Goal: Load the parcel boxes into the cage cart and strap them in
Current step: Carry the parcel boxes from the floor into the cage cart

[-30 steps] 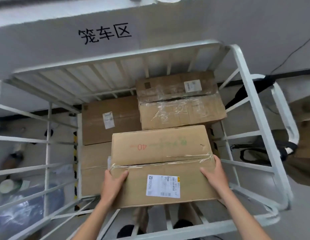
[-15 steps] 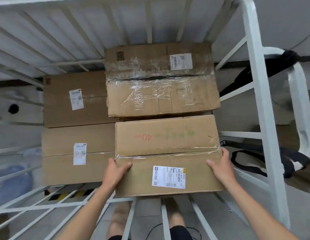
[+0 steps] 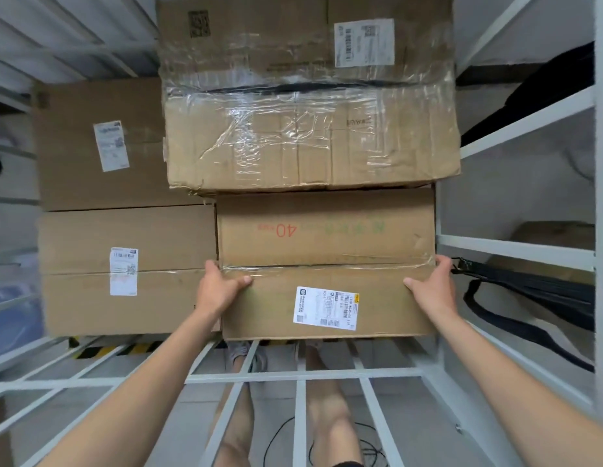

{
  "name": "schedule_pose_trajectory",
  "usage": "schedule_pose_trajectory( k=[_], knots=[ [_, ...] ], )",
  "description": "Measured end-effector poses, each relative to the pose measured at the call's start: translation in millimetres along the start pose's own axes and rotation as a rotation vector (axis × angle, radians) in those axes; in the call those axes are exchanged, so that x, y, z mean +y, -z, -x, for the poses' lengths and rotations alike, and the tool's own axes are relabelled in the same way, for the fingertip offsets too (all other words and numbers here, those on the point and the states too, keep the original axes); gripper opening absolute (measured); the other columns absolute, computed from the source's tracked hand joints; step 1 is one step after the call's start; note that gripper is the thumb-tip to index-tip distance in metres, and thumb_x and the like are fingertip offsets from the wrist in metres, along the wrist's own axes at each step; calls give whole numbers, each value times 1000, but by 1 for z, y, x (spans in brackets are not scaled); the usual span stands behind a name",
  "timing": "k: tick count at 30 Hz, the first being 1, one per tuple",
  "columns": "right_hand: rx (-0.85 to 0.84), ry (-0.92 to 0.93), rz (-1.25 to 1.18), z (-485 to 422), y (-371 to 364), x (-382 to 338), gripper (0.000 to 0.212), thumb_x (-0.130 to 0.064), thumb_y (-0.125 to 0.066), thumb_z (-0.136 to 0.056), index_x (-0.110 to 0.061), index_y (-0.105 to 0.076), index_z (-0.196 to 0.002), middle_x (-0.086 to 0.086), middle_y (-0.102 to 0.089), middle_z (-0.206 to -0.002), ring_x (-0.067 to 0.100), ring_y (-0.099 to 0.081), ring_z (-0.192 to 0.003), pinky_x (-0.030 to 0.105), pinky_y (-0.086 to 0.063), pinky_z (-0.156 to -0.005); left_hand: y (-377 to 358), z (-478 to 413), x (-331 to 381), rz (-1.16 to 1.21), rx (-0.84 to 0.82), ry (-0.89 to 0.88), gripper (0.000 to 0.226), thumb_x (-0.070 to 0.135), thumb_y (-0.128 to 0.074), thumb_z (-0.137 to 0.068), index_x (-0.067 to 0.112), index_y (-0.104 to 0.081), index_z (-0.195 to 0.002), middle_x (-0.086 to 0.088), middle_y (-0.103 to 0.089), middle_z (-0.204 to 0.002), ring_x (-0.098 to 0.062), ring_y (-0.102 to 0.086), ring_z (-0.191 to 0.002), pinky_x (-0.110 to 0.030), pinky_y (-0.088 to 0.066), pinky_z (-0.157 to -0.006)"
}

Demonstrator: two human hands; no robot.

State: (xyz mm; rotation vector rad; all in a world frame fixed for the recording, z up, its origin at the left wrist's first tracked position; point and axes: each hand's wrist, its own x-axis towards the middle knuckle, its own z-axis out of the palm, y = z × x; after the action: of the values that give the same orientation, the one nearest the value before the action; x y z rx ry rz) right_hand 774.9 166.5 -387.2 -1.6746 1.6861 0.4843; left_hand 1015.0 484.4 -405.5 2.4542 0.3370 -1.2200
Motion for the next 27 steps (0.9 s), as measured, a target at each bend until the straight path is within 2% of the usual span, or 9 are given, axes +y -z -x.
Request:
schedule_pose_trajectory(
  k=[4,6,9,12,15,19,23,27],
  knots=[
    [-12,45,52,6,2,2,78,-21,-75,-88,-16,-25,-148,13,-50,-148,39,-53,-128,52,-45,-103,-1,12,5,-35,1,-1,75,35,-79,-83,4,-35,-136,-22,-54,-138,-40,-54,-124,-49,-46,-102],
    [-16,79,90,14,2,-1,85,-21,-72,-90,-15,-18,-155,11,-34,-160,36,-43,-139,54,-39,-110,1,26,14,-60,9,-35,82,33,-75,-87,5,-27,-147,-19,-47,-148,-38,-47,-134,-48,-41,-109],
    [-43,178,177,39,6,-12,98,-21,-73,-87,-27,-7,-160,6,-10,-168,32,-22,-150,51,-30,-117,5,54,36,-119,53,-152,93,28,-72,-90,9,-11,-158,-15,-32,-160,-32,-34,-145,-47,-32,-118],
    [-70,258,266,73,12,-26,102,-29,-73,-86,-32,-2,-160,3,-1,-169,29,-6,-154,52,-21,-121,11,91,59,-225,48,-327,85,30,-66,-93,12,-14,-159,-14,-29,-161,-31,-33,-145,-44,-31,-118],
    [-72,305,277,120,28,-34,100,-37,-71,-87,-34,-1,-159,2,4,-168,27,0,-155,52,-17,-123,19,136,75,-390,16,-515,82,35,-58,-96,15,-12,-160,-11,-24,-164,-28,-26,-149,-40,-27,-119],
    [-42,358,276,194,59,-32,97,-46,-66,-89,-33,-2,-160,1,8,-168,26,6,-154,53,-16,-123,32,202,82,-557,13,-706,74,40,-50,-98,24,-13,-160,-10,-20,-166,-27,-18,-153,-42,-22,-123],
    [10,390,244,270,91,-17,93,-50,-61,-90,-35,-1,-160,3,10,-168,29,8,-154,53,-10,-123,40,274,78,-661,25,-815,69,45,-46,-99,29,-18,-159,-7,-15,-168,-27,-11,-154,-49,-21,-122],
    [133,410,230,329,119,11,83,-55,-50,-93,-34,-6,-159,6,3,-169,31,6,-154,52,-4,-123,32,350,80,-703,-5,-934,67,45,-46,-99,29,-21,-159,-8,-20,-166,-28,-12,-153,-49,-24,-119]
  ],
)
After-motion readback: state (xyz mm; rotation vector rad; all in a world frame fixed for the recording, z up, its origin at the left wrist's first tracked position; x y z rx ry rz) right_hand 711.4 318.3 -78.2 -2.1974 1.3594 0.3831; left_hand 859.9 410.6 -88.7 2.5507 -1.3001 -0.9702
